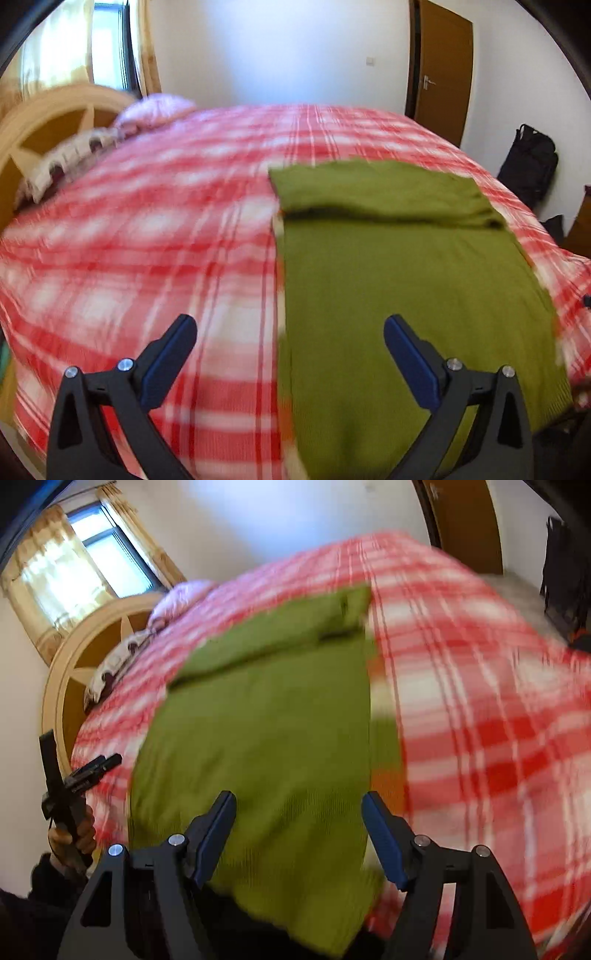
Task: Fold small clothes
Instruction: 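Grasp the sweater hem with both grippers and lift it, then fold the hem toward the collar with both grippers and lower it, then grasp the ribbed hem with both grippers and lift the sweater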
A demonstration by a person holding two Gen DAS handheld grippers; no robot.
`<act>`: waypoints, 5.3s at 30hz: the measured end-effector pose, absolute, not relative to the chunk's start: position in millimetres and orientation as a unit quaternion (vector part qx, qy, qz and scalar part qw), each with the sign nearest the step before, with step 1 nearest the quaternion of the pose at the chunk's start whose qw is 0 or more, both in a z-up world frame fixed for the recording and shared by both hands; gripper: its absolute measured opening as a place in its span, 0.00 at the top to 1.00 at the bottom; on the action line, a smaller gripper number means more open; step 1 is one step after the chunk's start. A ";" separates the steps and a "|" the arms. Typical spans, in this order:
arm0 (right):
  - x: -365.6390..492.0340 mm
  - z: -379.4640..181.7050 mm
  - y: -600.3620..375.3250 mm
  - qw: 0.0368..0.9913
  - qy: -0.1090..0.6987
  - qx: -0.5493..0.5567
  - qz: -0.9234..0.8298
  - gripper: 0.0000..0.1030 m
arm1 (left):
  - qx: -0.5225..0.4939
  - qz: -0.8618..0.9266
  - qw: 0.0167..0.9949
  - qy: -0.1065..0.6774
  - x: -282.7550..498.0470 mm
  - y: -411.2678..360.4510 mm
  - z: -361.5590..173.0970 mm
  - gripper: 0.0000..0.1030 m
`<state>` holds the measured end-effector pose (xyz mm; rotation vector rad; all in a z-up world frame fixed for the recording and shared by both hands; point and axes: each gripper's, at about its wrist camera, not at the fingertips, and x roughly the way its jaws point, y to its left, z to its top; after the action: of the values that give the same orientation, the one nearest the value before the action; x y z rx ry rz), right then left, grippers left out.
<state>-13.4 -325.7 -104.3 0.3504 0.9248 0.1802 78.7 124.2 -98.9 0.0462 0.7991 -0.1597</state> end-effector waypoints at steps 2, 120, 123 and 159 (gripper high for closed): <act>-27.7 -118.6 -318.5 0.867 0.464 0.158 0.087 0.31 | 0.015 -0.089 0.909 0.406 64.6 130.7 -108.8 0.00; 148.4 -136.2 -315.3 0.901 0.432 0.036 0.028 0.83 | 0.016 -0.183 0.879 0.440 189.8 82.2 -131.8 0.76; 147.1 -132.8 -308.6 0.900 0.435 0.016 0.021 0.89 | 0.024 -0.185 0.880 0.437 185.4 75.6 -130.4 0.88; 362.5 -118.7 -322.5 0.928 0.345 -0.078 -0.120 0.90 | -0.023 -0.027 0.924 0.381 387.5 48.8 -104.1 0.92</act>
<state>362.5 -322.5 -118.7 -0.1592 0.7080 -0.2459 387.5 48.8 -104.1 -0.0465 0.7813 -0.0551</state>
